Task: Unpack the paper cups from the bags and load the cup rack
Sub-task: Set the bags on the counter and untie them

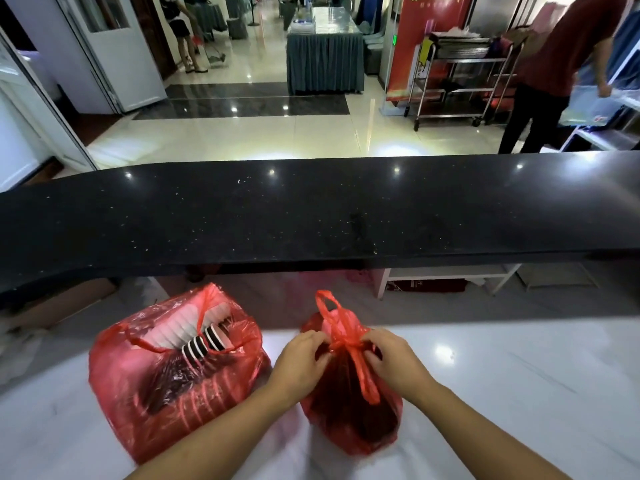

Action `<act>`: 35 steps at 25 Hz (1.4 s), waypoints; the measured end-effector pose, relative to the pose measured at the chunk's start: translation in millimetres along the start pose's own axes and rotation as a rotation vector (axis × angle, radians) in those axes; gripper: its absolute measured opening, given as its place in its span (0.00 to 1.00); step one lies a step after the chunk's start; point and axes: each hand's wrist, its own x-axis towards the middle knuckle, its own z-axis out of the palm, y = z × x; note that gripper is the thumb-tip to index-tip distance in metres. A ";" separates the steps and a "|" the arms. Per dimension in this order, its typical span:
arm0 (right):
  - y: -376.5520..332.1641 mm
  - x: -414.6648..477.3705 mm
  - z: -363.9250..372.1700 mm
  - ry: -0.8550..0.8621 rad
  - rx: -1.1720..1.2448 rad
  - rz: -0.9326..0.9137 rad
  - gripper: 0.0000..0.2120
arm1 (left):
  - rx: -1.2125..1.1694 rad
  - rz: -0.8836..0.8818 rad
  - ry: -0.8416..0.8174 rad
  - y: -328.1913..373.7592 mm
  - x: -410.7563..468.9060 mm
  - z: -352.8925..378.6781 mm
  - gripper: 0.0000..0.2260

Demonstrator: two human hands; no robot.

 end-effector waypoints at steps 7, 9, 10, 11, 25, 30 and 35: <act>60.8 -23.4 -23.3 0.310 -0.006 0.292 0.13 | 0.205 -0.256 -0.101 -28.4 -25.9 -14.1 0.07; 75.8 -25.6 -34.9 0.364 0.041 0.400 0.18 | 0.204 -0.305 -0.148 -24.7 -30.4 -15.7 0.10; 79.8 -24.2 -38.4 0.375 0.068 0.429 0.19 | 0.199 -0.315 -0.200 -19.0 -33.4 -16.7 0.14; 81.1 -21.6 -40.8 0.392 0.073 0.417 0.19 | 0.214 -0.304 -0.273 -12.4 -36.7 -17.0 0.19; 30.0 -47.6 -1.0 -0.022 -0.327 0.134 0.28 | 0.136 -0.383 -0.265 -2.3 -1.6 24.3 0.16; 67.1 -56.9 7.1 -0.239 -0.371 0.195 0.22 | -0.191 -0.421 -0.334 18.0 -40.2 29.6 0.12; 86.2 -57.7 -38.2 0.017 -0.552 0.317 0.16 | -0.114 -0.540 -0.133 13.4 -48.8 24.4 0.09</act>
